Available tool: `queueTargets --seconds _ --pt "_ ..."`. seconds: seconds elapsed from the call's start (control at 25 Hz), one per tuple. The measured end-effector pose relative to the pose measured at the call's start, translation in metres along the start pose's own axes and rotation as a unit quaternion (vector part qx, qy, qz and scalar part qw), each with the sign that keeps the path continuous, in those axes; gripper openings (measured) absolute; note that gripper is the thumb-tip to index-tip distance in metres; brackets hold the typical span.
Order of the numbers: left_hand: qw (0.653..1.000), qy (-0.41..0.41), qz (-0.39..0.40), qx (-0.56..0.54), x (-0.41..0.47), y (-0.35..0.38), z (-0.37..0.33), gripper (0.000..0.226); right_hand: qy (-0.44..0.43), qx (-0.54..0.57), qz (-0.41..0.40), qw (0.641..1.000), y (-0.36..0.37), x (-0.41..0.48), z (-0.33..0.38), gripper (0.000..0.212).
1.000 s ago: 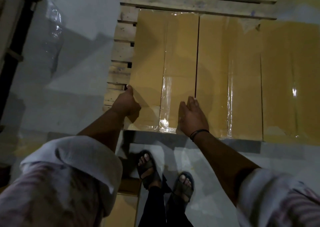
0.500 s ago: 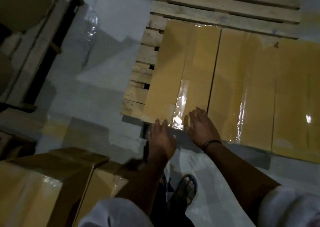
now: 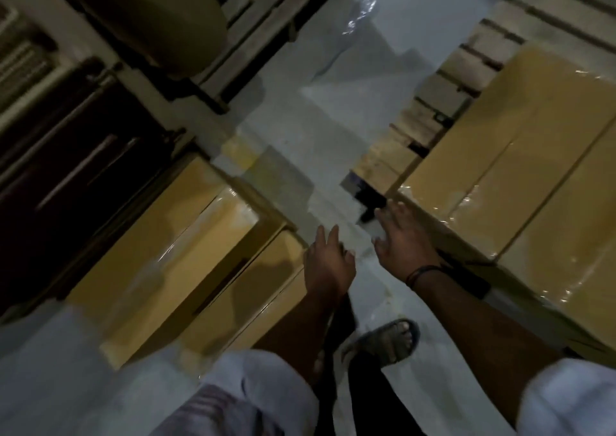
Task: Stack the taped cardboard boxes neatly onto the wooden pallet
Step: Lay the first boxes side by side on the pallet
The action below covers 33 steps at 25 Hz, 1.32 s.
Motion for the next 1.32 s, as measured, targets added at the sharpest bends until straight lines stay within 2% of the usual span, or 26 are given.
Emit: queueTargets --seconds 0.28,0.48,0.6,0.72,0.88,0.96,1.04,1.2,1.24,1.32 --pt "0.986 -0.146 -0.035 -0.070 -0.074 0.009 0.160 0.064 -0.128 -0.083 0.088 0.984 0.104 -0.030 0.117 0.059" --pt "0.955 -0.255 -0.075 -0.134 -0.160 0.003 0.282 0.063 -0.179 -0.126 0.124 0.968 0.159 -0.066 0.205 0.059" --pt "0.918 -0.315 -0.141 -0.198 -0.196 -0.021 0.334 0.061 -0.235 -0.172 0.146 0.945 0.176 -0.081 0.282 0.060" --pt "0.876 -0.305 -0.226 -0.299 -0.189 -0.054 0.352 0.060 -0.250 -0.171 0.122 0.945 0.175 -0.061 0.356 0.064" --pt "0.777 -0.354 -0.323 -0.408 -0.161 -0.074 0.374 0.055 -0.319 -0.179 0.079 0.927 0.180 0.003 0.445 0.061" --pt "0.725 -0.389 -0.350 -0.448 -0.148 -0.072 0.377 0.057 -0.357 -0.219 0.080 0.904 0.191 0.041 0.478 0.064" --pt "0.691 -0.417 -0.372 -0.458 -0.134 -0.077 0.378 0.061 -0.400 -0.280 0.079 0.869 0.208 0.077 0.510 0.068" --pt "0.629 -0.501 -0.373 -0.463 -0.107 -0.066 0.363 0.066 -0.536 -0.397 0.079 0.741 0.238 0.103 0.548 0.066" --pt "0.617 -0.510 -0.375 -0.468 -0.100 -0.065 0.361 0.068 -0.554 -0.413 0.088 0.718 0.244 0.106 0.550 0.067" --pt "0.578 -0.524 -0.398 -0.483 -0.089 -0.064 0.360 0.072 -0.566 -0.424 0.125 0.696 0.254 0.112 0.555 0.074"
Point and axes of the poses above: each hand's wrist, its own x-axis towards the middle knuckle, its own y-axis out of the palm, z = x × y, the point moved 10 cm from there along x, towards the middle knuckle, and after that the axes turned 8 degrees about y, right-handed, at the moved point
